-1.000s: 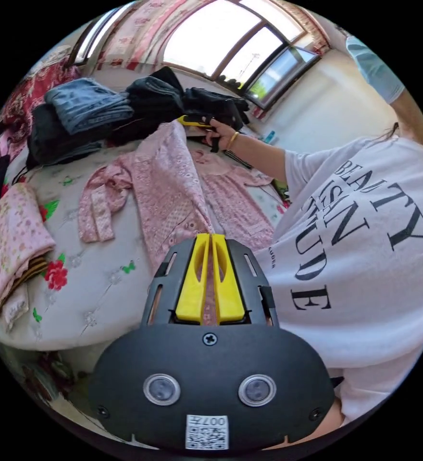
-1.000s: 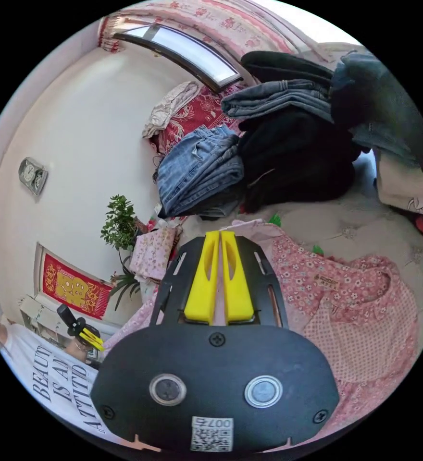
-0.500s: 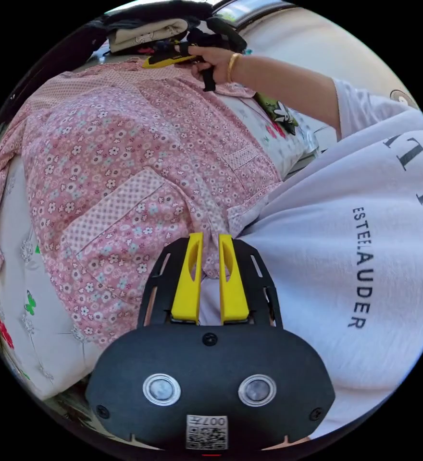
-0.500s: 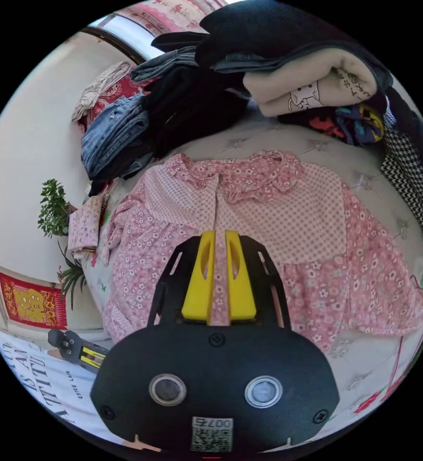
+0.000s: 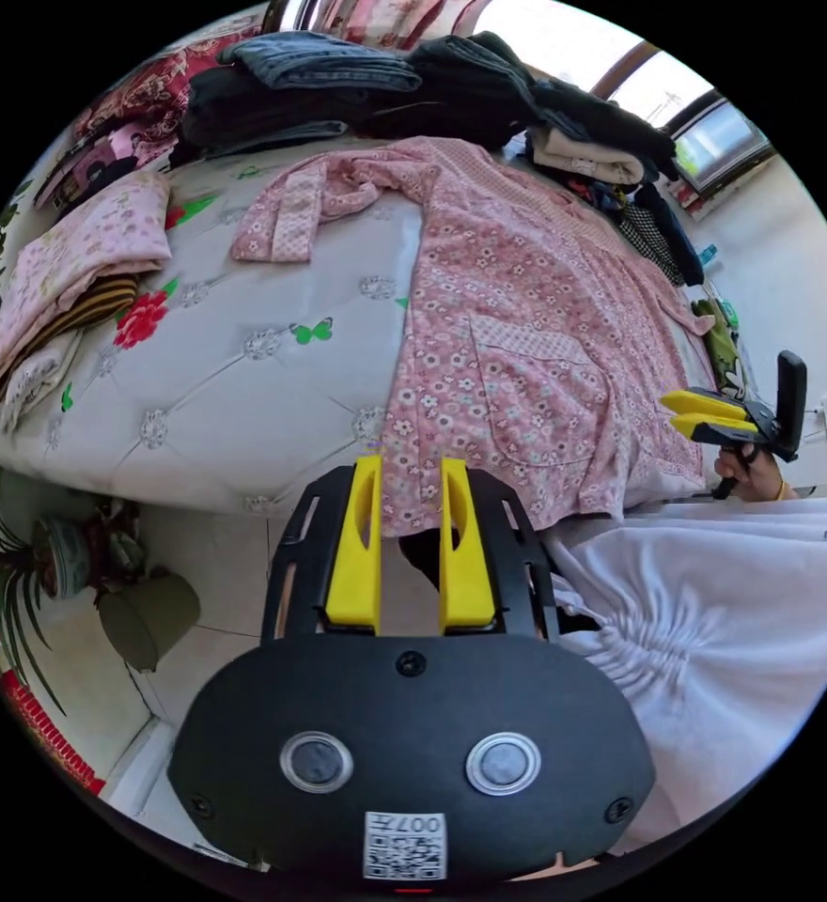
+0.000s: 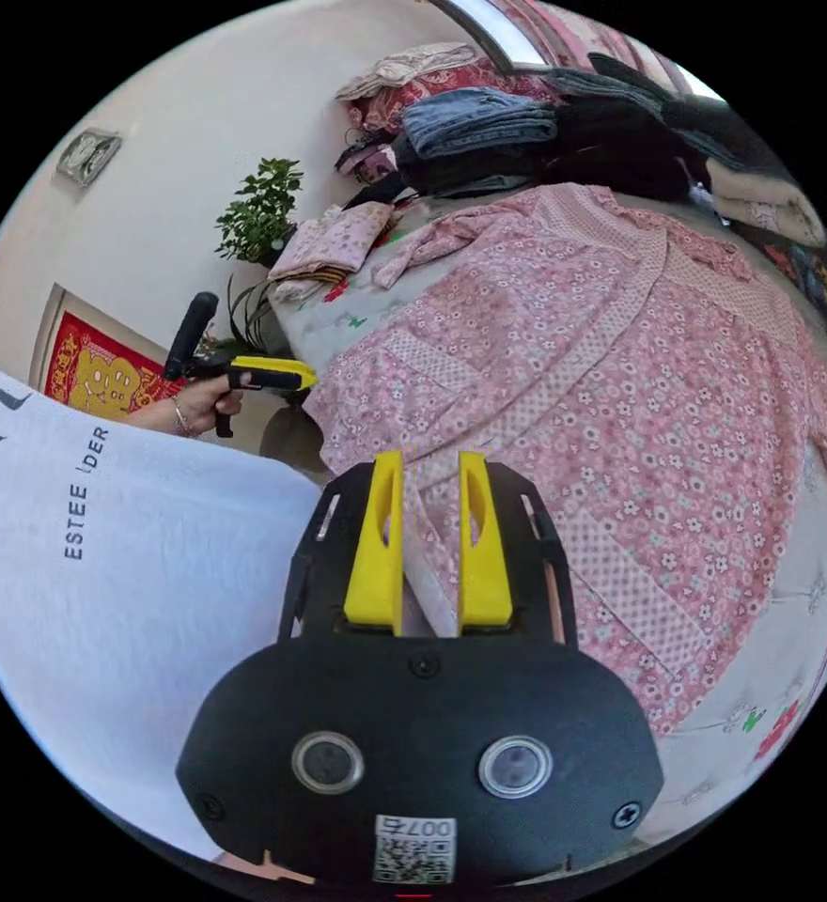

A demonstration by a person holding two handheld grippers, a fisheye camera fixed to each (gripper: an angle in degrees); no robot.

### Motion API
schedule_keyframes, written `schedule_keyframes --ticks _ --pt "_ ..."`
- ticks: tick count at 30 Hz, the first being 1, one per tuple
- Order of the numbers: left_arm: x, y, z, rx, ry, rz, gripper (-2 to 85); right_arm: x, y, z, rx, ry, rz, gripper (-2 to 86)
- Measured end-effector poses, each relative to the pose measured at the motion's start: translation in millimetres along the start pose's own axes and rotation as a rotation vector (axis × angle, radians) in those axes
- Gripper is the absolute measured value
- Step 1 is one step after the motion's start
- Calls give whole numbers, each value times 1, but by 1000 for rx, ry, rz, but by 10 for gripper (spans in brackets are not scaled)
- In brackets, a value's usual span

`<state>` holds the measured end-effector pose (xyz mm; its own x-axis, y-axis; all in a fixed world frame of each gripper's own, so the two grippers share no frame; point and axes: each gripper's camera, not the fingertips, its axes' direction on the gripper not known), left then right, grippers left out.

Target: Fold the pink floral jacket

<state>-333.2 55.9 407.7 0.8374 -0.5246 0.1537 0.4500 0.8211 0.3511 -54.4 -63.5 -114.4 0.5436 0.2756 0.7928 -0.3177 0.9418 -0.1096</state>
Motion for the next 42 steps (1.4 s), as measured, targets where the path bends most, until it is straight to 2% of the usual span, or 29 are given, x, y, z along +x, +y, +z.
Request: schedule_keyframes --ticks 5,7,9,11,12,13,16,20,22,25,29,31,34,37,42 --pt "6 -3 13 -36 -105 20 44 -44 -1 39 -129 71 -179 50" --pt "5 -1 13 -41 -83 22 3 -55 6 63 -288 -51 -232 40" --pt "4 0 13 -47 -77 12 -4 -60 17 70 -342 -127 -245 37" --pt "7 5 9 -37 -80 47 -8 -67 26 57 -289 -16 -281 34" --pt "8 7 8 -32 -83 61 -8 -68 29 39 -183 132 -278 31" --pt "8 11 6 -28 -84 84 -9 -66 31 18 -57 254 -239 30" --pt "-2 19 -2 -28 -44 94 -9 -41 23 -9 77 358 -42 24" --pt "-21 22 -9 -13 34 89 -10 -24 18 26 -107 238 23 13" --pt "-28 21 -7 -22 50 96 -10 -40 36 47 -194 100 -1 7" --pt "-39 19 -4 -28 82 112 -10 -63 63 56 -236 123 -40 8" --pt "-47 16 -4 -32 91 163 -10 -65 47 37 -103 195 21 26" --pt "-51 15 -5 -32 98 178 -10 -48 26 35 -46 119 165 41" --pt "-58 16 -9 -28 126 185 -10 -22 16 59 -87 -74 379 54" --pt "-66 17 -13 -18 149 188 -10 -8 17 72 -77 -165 500 42" --pt "-77 17 -23 -1 173 201 -10 -4 28 42 26 -213 518 8"
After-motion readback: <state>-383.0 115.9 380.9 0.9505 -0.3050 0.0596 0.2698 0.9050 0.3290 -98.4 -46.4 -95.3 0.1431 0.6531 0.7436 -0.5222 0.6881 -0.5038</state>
